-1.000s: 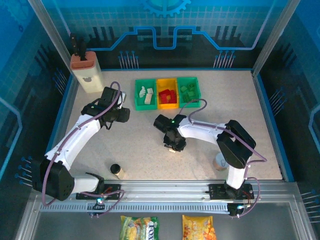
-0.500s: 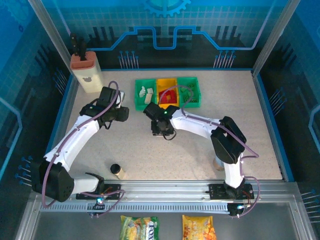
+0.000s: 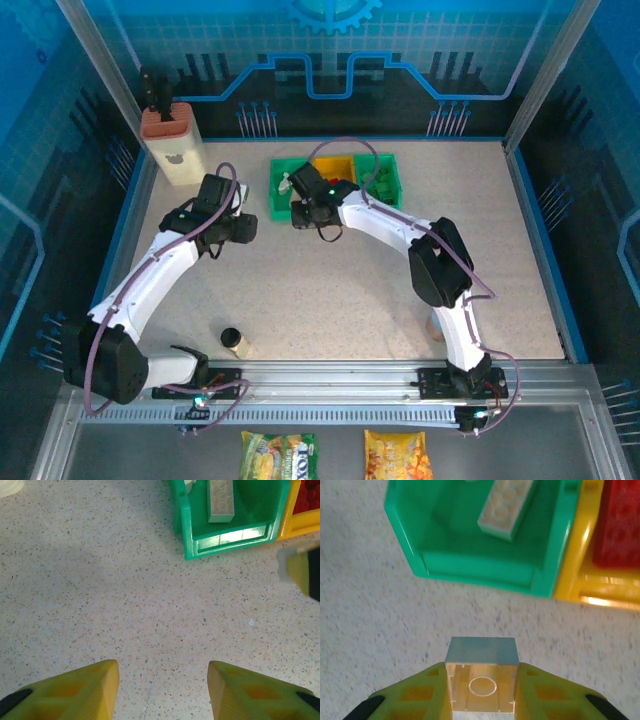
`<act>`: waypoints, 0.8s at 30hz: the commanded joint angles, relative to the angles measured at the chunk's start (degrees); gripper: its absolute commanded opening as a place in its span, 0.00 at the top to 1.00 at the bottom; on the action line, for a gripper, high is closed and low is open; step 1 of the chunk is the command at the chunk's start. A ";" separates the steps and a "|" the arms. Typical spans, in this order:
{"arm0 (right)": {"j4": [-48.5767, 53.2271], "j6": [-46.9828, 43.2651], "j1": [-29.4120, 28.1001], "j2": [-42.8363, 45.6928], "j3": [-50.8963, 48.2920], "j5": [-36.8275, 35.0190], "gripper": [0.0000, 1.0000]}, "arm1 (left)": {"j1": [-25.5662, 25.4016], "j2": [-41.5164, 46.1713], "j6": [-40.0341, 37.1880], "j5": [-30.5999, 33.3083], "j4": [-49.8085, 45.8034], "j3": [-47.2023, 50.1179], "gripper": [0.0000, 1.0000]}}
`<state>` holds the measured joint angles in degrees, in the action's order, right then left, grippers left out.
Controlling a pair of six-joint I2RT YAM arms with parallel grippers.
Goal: Sort the legos into containers by color
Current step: Place the lego in the container.
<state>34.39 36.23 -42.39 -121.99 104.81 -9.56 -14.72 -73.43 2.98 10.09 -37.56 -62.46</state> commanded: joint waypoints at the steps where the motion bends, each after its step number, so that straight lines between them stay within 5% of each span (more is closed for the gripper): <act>1: -3.71 -2.99 1.38 -3.30 4.51 2.69 0.69 | 0.57 1.36 0.31 0.02 0.74 0.67 0.49; 18: -8.22 -3.37 4.79 -18.97 22.21 8.26 0.68 | 0.68 0.90 0.18 0.52 0.66 0.84 0.49; 24: -8.03 -3.17 4.80 -21.00 24.29 9.47 0.60 | 0.66 1.05 -0.03 0.96 0.56 0.84 0.49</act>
<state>26.94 33.28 -37.89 -141.91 126.48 -1.61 -14.72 -73.43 2.98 10.28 -37.34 -62.46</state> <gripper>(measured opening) 0.381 0.511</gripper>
